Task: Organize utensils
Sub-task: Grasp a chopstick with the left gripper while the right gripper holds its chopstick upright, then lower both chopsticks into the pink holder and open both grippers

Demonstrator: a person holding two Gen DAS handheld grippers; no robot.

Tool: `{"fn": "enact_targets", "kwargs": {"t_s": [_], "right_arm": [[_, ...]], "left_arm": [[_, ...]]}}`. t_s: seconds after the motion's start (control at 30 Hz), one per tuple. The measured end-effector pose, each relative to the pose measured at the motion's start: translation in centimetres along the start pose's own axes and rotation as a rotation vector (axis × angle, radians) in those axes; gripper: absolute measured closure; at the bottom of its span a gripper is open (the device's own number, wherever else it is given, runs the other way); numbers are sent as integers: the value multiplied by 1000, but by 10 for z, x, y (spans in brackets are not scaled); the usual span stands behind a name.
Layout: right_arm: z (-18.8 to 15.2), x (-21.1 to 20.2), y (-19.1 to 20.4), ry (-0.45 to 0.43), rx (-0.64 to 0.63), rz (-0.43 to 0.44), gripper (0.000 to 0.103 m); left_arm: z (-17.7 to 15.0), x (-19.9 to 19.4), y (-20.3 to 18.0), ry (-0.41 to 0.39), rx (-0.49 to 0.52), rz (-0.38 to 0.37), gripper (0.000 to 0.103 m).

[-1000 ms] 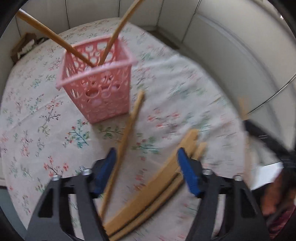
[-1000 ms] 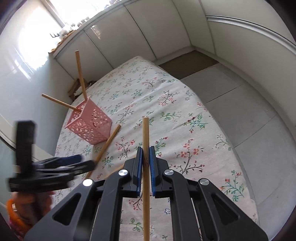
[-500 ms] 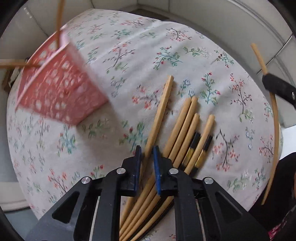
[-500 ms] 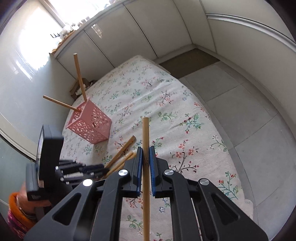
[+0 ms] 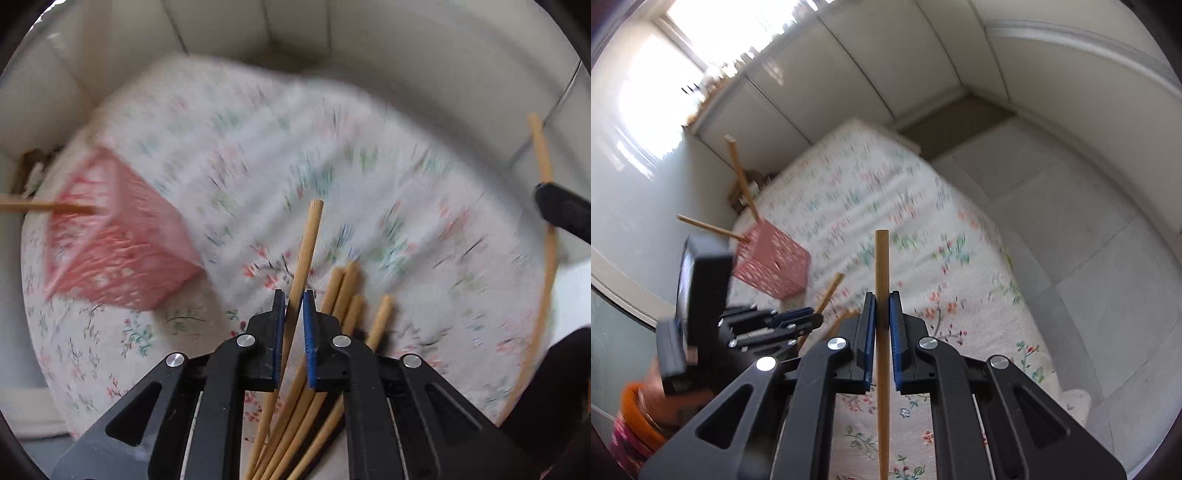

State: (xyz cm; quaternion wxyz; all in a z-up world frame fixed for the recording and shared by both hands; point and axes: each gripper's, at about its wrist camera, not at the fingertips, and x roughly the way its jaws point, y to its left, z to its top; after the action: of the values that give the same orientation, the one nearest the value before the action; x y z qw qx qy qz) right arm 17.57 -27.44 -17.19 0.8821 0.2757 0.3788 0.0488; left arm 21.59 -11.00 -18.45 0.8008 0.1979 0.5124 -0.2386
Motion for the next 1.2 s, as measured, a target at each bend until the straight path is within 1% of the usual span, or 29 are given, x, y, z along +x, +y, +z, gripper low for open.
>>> {"fn": "enact_targets", "kwargs": {"t_s": [0.03,0.13,0.17,0.2,0.27,0.33,0.37,0.43,0.53,0.67,0.83,0.9,1.03,1.2], "right_arm": [[-1,-15,7,-50,-18,3,95],[-2,-44,23,-153,-48,11,95],[-3,-56,32,-192,-60,16,95],[-4,-64,39,-219,-71,21,95],[-7,-80,56,-266,-102,29,95],[-7,-92,74,-302,-135,34,95],[-7,-96,79,-310,-143,39,95],[-5,-102,93,-324,-165,49,95],[2,-111,111,-342,-198,57,95],[13,-116,127,-352,-224,59,95],[20,-121,135,-374,-231,59,95],[22,-121,136,-375,-230,62,95],[23,-114,137,-372,-234,62,95],[22,-101,135,-357,-235,47,95]], "left_arm": [[-9,-17,4,-67,-34,-11,94],[-40,-75,15,-279,-129,-31,94],[-53,-94,17,-341,-157,-27,94],[-59,-106,21,-388,-176,-19,94],[-80,-138,27,-497,-218,-28,96],[-84,-161,31,-559,-250,-40,96],[-76,-173,34,-587,-259,-33,97],[-76,-199,34,-646,-264,-39,97],[-79,-227,29,-707,-254,-33,97],[-76,-251,30,-757,-252,-24,97],[-70,-262,51,-812,-294,10,97],[-64,-264,61,-830,-317,27,97],[-44,-261,84,-862,-354,85,97],[-16,-232,109,-839,-380,148,97]]}}
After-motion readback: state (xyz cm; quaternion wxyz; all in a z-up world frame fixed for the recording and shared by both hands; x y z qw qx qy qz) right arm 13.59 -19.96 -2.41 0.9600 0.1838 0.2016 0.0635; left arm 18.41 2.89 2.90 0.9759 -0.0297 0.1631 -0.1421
